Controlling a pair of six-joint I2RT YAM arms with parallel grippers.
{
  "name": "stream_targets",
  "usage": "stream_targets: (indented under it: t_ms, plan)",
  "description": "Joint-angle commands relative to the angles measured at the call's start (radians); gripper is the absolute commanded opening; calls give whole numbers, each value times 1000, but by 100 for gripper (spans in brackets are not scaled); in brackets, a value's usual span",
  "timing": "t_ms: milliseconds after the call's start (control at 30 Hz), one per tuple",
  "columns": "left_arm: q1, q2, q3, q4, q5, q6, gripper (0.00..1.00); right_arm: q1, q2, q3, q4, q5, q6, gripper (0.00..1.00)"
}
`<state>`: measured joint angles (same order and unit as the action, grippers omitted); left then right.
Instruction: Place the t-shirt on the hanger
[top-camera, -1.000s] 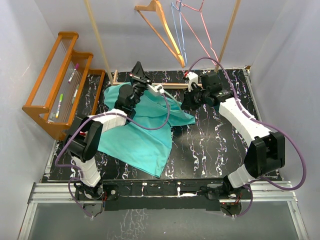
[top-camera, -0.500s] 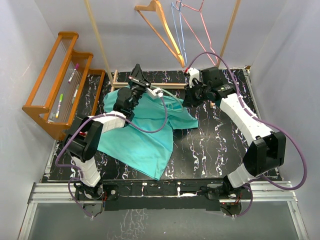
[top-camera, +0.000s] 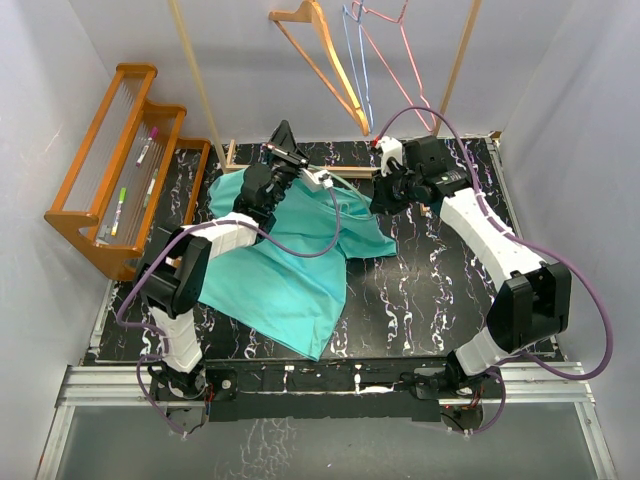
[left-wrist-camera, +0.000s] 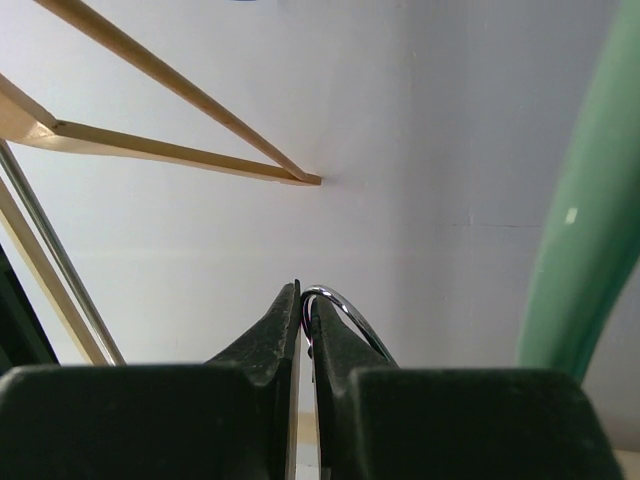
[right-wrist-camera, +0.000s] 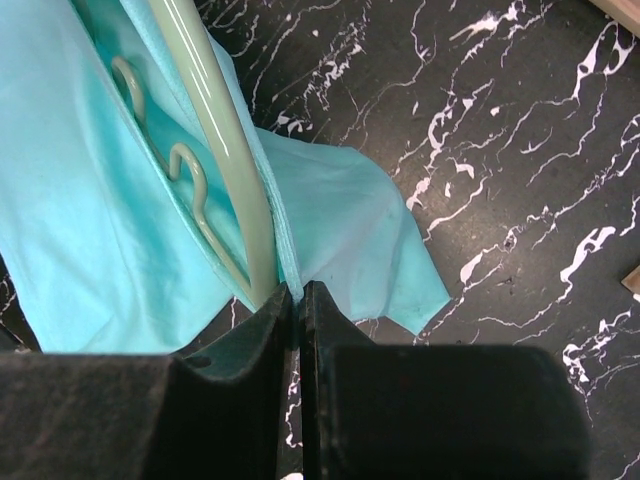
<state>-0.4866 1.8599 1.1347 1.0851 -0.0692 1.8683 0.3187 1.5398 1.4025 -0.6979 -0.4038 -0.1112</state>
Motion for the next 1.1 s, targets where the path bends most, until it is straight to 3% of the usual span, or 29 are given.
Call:
stream_targets:
  t_ms: [0, 433, 800, 1067]
  plan:
    - [11, -5, 74, 49, -97, 34, 0, 9, -36, -14, -45, -14, 9, 8]
    - [10, 6, -5, 105, -49, 112, 0, 9, -69, 83, -150, 18, 7, 8]
    - [-13, -37, -88, 114, -12, 147, 0, 14, 33, 285, -221, 14, 30, 8]
    - [-61, -70, -103, 36, -39, 168, 0, 82, 96, 285, -213, 122, 73, 8]
